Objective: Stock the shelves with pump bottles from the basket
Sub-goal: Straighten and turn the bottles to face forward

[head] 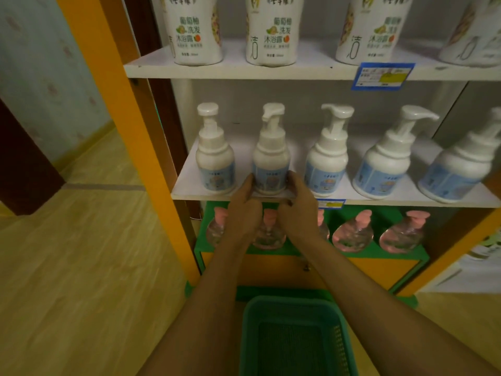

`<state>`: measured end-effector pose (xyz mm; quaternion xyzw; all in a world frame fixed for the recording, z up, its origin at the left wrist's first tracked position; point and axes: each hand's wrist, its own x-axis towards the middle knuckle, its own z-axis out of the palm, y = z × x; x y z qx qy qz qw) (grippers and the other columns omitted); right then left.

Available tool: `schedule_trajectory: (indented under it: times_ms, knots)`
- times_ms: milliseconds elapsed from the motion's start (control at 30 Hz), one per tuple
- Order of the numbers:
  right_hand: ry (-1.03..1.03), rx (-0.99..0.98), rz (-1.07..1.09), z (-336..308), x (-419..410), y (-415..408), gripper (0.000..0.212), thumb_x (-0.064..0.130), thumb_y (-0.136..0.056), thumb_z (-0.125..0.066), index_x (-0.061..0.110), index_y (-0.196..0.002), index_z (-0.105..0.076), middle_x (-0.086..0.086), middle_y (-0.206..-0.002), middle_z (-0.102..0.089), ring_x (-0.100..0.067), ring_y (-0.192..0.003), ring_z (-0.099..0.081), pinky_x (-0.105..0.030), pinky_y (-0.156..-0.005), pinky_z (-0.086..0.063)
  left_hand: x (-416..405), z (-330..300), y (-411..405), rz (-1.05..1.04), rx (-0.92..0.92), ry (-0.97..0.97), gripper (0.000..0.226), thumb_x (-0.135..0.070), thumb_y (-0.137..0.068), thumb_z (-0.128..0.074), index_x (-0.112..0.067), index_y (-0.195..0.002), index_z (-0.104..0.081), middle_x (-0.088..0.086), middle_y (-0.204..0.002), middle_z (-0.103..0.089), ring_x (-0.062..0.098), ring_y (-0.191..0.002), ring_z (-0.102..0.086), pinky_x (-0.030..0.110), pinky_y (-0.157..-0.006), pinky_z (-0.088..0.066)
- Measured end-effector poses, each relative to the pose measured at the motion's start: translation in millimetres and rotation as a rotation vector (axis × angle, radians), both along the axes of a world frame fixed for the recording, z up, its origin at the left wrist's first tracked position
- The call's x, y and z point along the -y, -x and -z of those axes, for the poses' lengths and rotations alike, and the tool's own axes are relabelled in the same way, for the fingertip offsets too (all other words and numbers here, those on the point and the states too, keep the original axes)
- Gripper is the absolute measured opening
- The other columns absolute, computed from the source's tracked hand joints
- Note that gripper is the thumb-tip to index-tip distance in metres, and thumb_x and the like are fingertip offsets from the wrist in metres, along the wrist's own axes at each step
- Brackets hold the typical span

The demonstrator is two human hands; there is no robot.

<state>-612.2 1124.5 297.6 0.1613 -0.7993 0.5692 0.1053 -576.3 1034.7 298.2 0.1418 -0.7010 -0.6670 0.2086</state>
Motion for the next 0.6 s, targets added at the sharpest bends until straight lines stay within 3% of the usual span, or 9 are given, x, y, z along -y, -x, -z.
schedule_trajectory:
  times_ms: [167, 267, 367, 433, 500, 567, 600]
  knots:
    - [0.043, 0.003, 0.041, -1.0, -5.7, -1.1, 0.063, -0.018, -0.071, -0.05, 0.003, -0.13, -0.05, -0.007, -0.124, -0.058, -0.009, -0.11, -0.046, 0.002, -0.086, -0.03, -1.0, 3.0, 2.2, 0.062, 0.041, 0.015, 0.061, 0.008, -0.08, -0.041, -0.02, -0.133, -0.051, -0.002, -0.13, -0.061, 0.015, -0.121, -0.056, 0.041, -0.106, -0.044]
    - [0.022, 0.003, 0.027, 2.0, -7.7, 1.1, 0.064, -0.016, -0.074, -0.05, 0.006, -0.134, -0.047, -0.01, -0.133, -0.055, -0.018, -0.122, -0.048, -0.005, -0.092, -0.031, -1.6, 5.9, 5.2, 0.044, 0.04, -0.009, 0.064, 0.007, -0.077, -0.041, -0.02, -0.134, -0.051, 0.0, -0.131, -0.06, 0.017, -0.123, -0.055, 0.044, -0.106, -0.043]
    - [-0.001, 0.014, -0.003, 4.9, -11.1, 3.1, 0.063, -0.015, -0.076, -0.05, 0.007, -0.136, -0.046, -0.008, -0.135, -0.054, -0.019, -0.125, -0.048, -0.011, -0.096, -0.035, -11.3, -0.2, -0.2, -0.037, 0.055, 0.001, 0.058, 0.006, -0.079, -0.039, -0.018, -0.131, -0.054, -0.004, -0.127, -0.062, 0.013, -0.117, -0.057, 0.034, -0.103, -0.045]
    - [-0.018, -0.009, 0.041, 6.4, -13.8, 2.2, 0.054, -0.014, -0.079, -0.048, 0.005, -0.129, -0.052, -0.009, -0.128, -0.058, -0.021, -0.12, -0.052, -0.017, -0.096, -0.04, -23.8, -7.5, -8.7, -0.247, 0.044, 0.077, 0.043, 0.004, -0.085, -0.04, -0.012, -0.119, -0.061, -0.005, -0.111, -0.063, 0.011, -0.104, -0.057, 0.022, -0.092, -0.046]
    - [0.011, -0.074, 0.192, 8.0, -17.6, 2.5, 0.035, -0.012, -0.081, -0.049, 0.003, -0.111, -0.061, -0.012, -0.11, -0.065, -0.025, -0.103, -0.059, -0.027, -0.088, -0.048, -34.0, -12.5, -13.0, -0.382, -0.019, 0.116, 0.029, 0.004, -0.087, -0.042, -0.007, -0.102, -0.064, -0.001, -0.095, -0.063, 0.013, -0.09, -0.057, 0.01, -0.076, -0.044]
    - [0.091, -0.123, 0.337, 7.8, -25.0, 5.0, 0.021, -0.009, -0.083, -0.05, 0.002, -0.095, -0.062, -0.012, -0.093, -0.066, -0.026, -0.089, -0.06, -0.031, -0.078, -0.048, -44.7, -14.2, -9.3, -0.343, -0.083, 0.096, 0.026, 0.007, -0.087, -0.042, -0.007, -0.091, -0.063, 0.001, -0.086, -0.062, 0.013, -0.08, -0.058, 0.007, -0.066, -0.047]
    - [0.124, -0.133, 0.38, 6.5, -30.4, 7.2, 0.019, -0.009, -0.082, -0.049, 0.002, -0.093, -0.061, -0.012, -0.092, -0.065, -0.026, -0.088, -0.06, -0.031, -0.078, -0.047, -50.9, -14.3, -5.7, -0.296, -0.099, 0.1, 0.027, 0.006, -0.087, -0.042, -0.01, -0.091, -0.063, 0.001, -0.087, -0.064, 0.014, -0.082, -0.06, 0.011, -0.07, -0.05]
